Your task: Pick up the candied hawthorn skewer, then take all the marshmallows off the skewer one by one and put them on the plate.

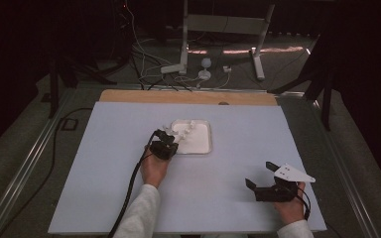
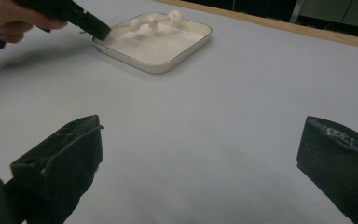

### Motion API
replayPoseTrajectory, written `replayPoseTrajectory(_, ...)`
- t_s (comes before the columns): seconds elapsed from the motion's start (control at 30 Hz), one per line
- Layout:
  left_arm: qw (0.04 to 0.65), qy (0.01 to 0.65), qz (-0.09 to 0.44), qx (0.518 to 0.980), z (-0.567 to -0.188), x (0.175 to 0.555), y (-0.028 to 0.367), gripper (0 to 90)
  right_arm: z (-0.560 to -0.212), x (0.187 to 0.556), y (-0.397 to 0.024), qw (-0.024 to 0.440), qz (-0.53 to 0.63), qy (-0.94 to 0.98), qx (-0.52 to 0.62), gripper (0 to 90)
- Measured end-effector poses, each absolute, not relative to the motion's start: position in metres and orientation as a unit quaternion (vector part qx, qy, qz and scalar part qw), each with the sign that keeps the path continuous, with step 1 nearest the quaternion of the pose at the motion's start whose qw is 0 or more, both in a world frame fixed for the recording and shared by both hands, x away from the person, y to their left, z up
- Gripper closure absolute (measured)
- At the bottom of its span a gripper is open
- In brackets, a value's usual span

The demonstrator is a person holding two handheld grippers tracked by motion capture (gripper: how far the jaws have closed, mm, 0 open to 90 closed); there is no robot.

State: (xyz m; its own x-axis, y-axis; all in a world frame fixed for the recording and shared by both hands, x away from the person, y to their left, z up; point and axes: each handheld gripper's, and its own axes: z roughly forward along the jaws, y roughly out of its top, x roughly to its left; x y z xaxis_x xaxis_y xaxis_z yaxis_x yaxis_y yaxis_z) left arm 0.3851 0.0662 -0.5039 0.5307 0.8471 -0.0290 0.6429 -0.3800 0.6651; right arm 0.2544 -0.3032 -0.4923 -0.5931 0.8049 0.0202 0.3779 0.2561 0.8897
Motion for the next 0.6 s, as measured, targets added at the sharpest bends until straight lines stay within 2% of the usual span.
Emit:
replayPoseTrajectory(0.2,0.363,0.445,0.156,0.803,-0.485,0.372,0.082,90.0,-0.493,0.256,-0.304,0.231,0.468,0.757,0.393,0.4)
replayPoseTrajectory(0.6,0.400,0.427,0.147,0.797,-0.477,0.344,0.098,89.9,-0.492,0.255,-0.300,0.226,0.483,0.750,0.391,0.4)
